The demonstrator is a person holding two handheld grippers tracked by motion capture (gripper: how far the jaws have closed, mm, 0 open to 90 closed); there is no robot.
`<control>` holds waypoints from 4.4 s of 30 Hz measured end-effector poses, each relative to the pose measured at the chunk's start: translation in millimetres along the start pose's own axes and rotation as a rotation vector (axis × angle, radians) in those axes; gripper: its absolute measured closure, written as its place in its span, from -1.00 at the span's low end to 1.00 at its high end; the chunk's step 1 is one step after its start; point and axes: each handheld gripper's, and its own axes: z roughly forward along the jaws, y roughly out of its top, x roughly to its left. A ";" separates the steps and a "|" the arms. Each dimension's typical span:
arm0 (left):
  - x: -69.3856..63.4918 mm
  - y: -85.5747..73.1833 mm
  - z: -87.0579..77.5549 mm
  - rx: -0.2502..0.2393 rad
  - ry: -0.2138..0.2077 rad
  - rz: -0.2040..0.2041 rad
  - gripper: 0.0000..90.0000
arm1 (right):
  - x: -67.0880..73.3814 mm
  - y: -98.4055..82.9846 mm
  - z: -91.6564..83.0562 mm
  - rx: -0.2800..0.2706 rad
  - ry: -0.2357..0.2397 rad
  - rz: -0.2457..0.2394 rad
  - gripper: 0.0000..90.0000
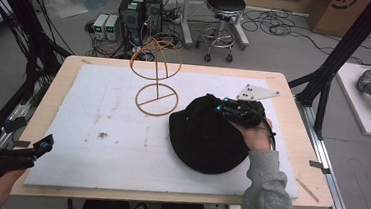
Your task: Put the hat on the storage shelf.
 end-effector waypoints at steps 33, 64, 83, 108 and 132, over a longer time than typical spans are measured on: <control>-1.4 -0.1 6.5 0.010 -0.025 -0.003 -0.95 | -6.3 116.6 -53.8 -0.013 -0.003 -0.055 0.87; 1.7 -2.4 3.5 0.016 -0.027 -0.014 -0.95 | -1.4 224.3 -32.8 -0.088 -0.012 -0.148 0.88; -3.8 -14.6 -47.9 0.005 0.022 -0.024 -0.95 | -3.2 252.5 56.4 -0.110 0.029 -0.168 0.88; -0.1 -29.0 -55.0 0.039 0.052 -0.039 -0.95 | -28.0 228.9 167.6 -0.056 0.087 -0.105 0.87; -0.7 -29.3 -31.9 0.067 0.013 -0.040 -0.95 | -39.6 183.6 174.5 -0.064 0.098 0.103 -0.63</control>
